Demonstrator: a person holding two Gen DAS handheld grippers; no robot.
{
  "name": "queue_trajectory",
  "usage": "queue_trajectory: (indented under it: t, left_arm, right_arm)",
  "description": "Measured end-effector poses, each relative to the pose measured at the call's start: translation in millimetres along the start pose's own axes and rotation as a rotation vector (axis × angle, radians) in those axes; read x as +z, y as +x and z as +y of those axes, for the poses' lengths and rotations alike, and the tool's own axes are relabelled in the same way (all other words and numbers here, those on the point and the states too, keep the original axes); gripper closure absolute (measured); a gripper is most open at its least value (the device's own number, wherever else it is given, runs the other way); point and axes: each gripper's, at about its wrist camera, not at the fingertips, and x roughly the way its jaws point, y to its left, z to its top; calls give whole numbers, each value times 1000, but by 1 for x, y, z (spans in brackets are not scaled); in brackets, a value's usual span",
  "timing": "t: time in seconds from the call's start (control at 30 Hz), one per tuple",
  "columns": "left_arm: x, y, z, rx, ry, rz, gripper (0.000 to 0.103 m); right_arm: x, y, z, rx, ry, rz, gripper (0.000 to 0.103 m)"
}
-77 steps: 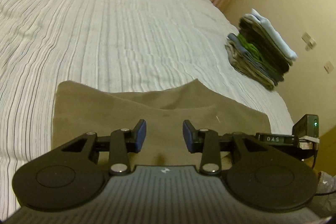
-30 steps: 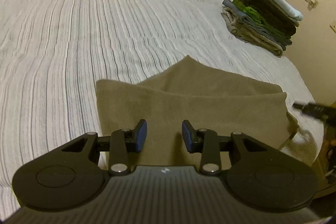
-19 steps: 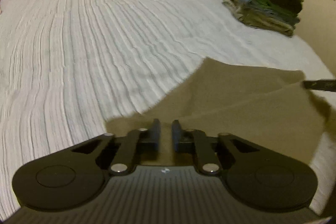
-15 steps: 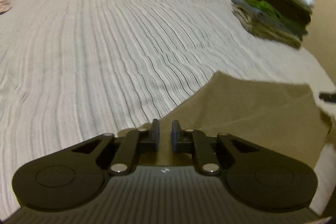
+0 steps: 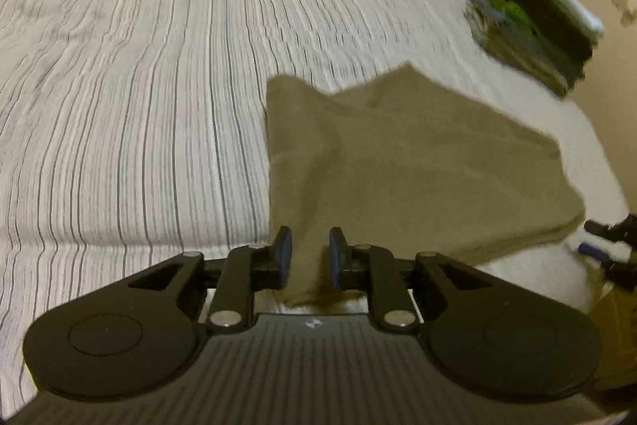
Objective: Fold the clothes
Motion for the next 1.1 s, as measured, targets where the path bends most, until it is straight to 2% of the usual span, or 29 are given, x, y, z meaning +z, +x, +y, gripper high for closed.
queue_trajectory:
  t: [0.07, 0.2, 0.4, 0.47, 0.6, 0.67, 0.83, 0.9, 0.93, 0.97, 1.0, 1.07, 1.1]
  left_arm:
    - [8, 1, 0, -27, -30, -7, 87]
    - [19, 8, -2, -66, -67, -18, 87]
    - [22, 20, 5, -66, -153, 16, 87]
    - [21, 18, 5, -72, -154, 17, 87]
    - [17, 19, 6, -73, -168, 30, 86]
    - [15, 20, 8, -76, -189, 37, 86]
    - [13, 22, 9, -85, -221, 52, 85]
    - [14, 20, 5, -47, -209, 78, 85]
    - [14, 19, 2, -20, -200, 95, 85]
    - [14, 17, -2, 13, -187, 113, 85]
    - [15, 14, -7, 58, -168, 133, 85]
    - [16, 8, -20, 130, -130, 169, 81]
    - [17, 6, -28, 172, -106, 195, 73]
  right_arm:
    - [8, 10, -6, 12, 70, 0, 61]
    - [10, 25, -9, 30, 96, -30, 61]
    - [1, 7, -11, 65, 102, -73, 61]
    - [2, 1, -13, 67, 125, -87, 61]
    - [9, 9, -24, 79, 210, -81, 61]
    - [12, 9, -20, 89, 213, -94, 61]
    - [9, 8, -20, 21, 208, -80, 61]
    - [5, 0, -9, -39, 148, -59, 61]
    - [2, -3, 2, -84, 73, -35, 56]
    - [-2, -6, 16, -133, -28, -4, 36]
    - [-7, -8, 30, -179, -127, 25, 28]
    - [-19, -6, 58, -254, -326, 99, 26]
    - [-25, -5, 71, -290, -426, 139, 26]
